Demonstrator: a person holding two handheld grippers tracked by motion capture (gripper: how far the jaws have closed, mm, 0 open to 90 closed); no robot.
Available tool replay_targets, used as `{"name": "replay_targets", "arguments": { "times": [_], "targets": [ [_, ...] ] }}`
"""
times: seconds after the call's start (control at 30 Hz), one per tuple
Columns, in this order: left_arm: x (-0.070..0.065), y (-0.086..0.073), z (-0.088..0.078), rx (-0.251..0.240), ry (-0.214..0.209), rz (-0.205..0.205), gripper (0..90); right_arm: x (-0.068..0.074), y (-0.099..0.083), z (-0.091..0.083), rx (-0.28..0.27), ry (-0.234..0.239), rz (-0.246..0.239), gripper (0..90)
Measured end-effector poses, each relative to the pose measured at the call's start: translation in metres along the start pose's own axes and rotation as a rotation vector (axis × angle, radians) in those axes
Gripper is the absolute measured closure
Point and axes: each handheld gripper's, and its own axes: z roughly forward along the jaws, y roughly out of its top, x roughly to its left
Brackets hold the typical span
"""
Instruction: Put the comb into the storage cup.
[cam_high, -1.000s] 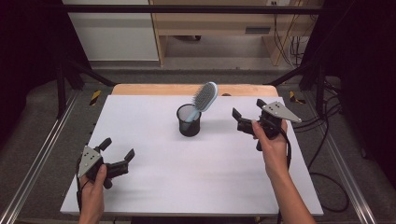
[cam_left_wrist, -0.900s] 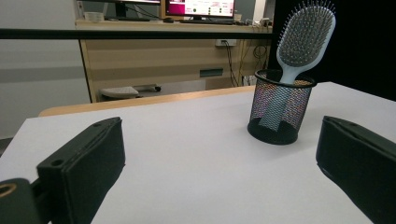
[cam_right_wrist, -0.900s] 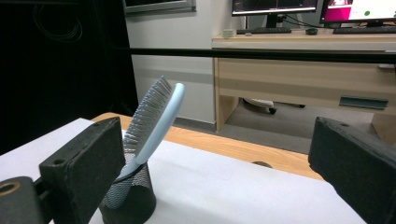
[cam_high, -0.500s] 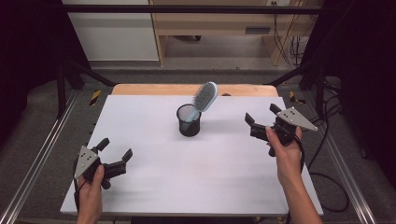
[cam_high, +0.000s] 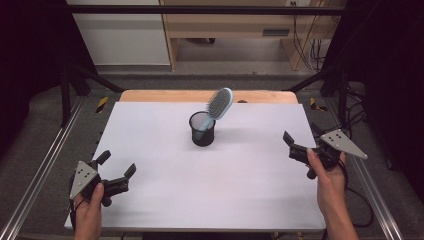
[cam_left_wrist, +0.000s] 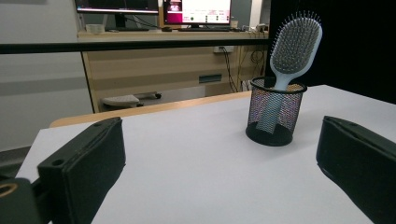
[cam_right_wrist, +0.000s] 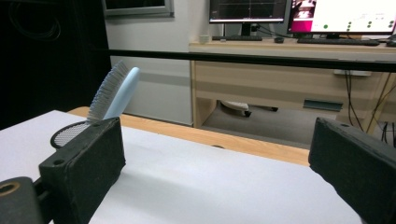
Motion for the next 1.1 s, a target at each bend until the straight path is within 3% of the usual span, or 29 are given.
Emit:
{"name": "replay_targets", "arguments": {
  "times": [0.3, 0.57, 0.67, 1.1],
  "targets": [
    [0.002, -0.002, -0.013, 0.0, 0.011, -0.003, 1.5, -0.003, -0.017, -0.012, 0.011, 0.007, -0.025, 3.6],
    [0.005, -0.005, -0.014, -0.012, 0.001, -0.007, 1.4, -0.001, -0.043, -0.02, 0.058, 0.01, -0.046, 3.9],
    [0.007, -0.006, -0.013, -0.011, 0.004, -0.014, 1.5, -0.002, -0.05, -0.022, 0.066, 0.004, -0.031, 3.9],
    [0.007, -0.005, -0.013, -0.012, -0.005, -0.018, 1.5, 0.013, -0.075, -0.014, 0.11, 0.062, -0.049, 3.9]
  ]
}}
